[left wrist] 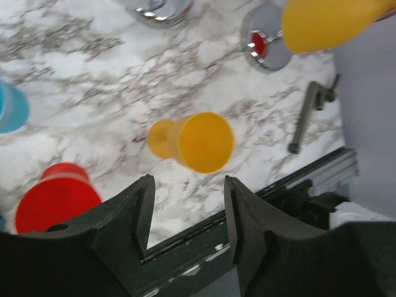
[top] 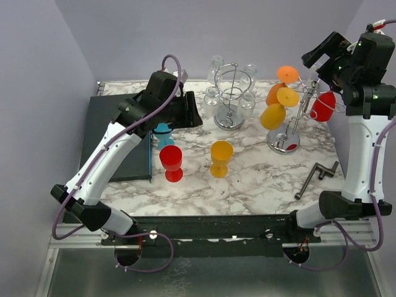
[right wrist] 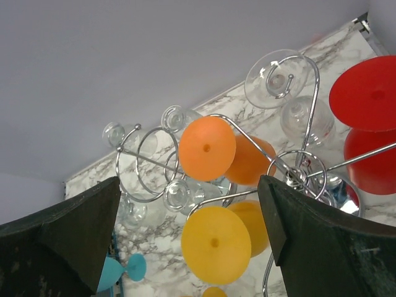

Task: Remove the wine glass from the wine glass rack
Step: Place the wine glass at the center of the board, then pick up the wine glass from the wine rack.

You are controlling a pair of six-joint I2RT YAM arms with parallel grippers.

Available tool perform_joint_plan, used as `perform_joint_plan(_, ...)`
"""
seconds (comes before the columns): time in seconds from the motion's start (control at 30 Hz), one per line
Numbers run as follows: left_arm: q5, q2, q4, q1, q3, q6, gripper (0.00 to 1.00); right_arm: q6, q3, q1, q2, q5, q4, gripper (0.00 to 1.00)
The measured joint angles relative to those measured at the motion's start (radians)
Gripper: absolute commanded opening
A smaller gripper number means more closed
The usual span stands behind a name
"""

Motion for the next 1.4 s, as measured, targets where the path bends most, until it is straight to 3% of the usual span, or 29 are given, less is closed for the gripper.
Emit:
perform_joint_plan(0.17, 0.125, 0.003, 0.224, 0.0, -0.019, -0.088, 0.55, 0.014, -0.082, -0.002, -0.101, -0.01, -0.011, 1.0)
perform_joint_plan(0.27, 0.176, 0.011, 0.327, 0.0, -0.03, -0.133, 0.55, 0.013, -0.152, -0.003, -0.204, 0.062, -0.044, 1.0)
perform_joint_plan(0.5, 0.3, 0.052, 0.558, 0.0, -0.109, -0.221, 0.56, 0.008, -0.072, -0.038, -0.193, 0.188, -0.11, 1.0)
perform_joint_plan(0.63, 0.348, 0.052, 0.604, 0.0, -0.167, -0.229, 0.57, 0.006, 0.017, -0.15, -0.094, 0.16, -0.126, 0.99)
perform_joint_plan(0.87, 0.377, -0.035, 0.62, -0.001, -0.35, -0.193, 0.58, 0.036, 0.139, -0.436, 0.111, -0.065, -0.127, 0.95)
perform_joint_plan(0.97, 0.379, -0.085, 0.617, -0.001, -0.394, -0.175, 0.58, 0.056, 0.148, -0.463, 0.149, -0.146, -0.127, 0.91)
perform_joint_plan(1.1, 0.38, -0.155, 0.624, -0.001, -0.434, -0.151, 0.58, 0.084, 0.144, -0.474, 0.162, -0.217, -0.126, 0.78)
perform_joint_plan(1.4, 0.38, -0.187, 0.621, -0.001, -0.465, -0.116, 0.59, 0.094, 0.021, -0.479, 0.158, -0.232, -0.104, 0.68)
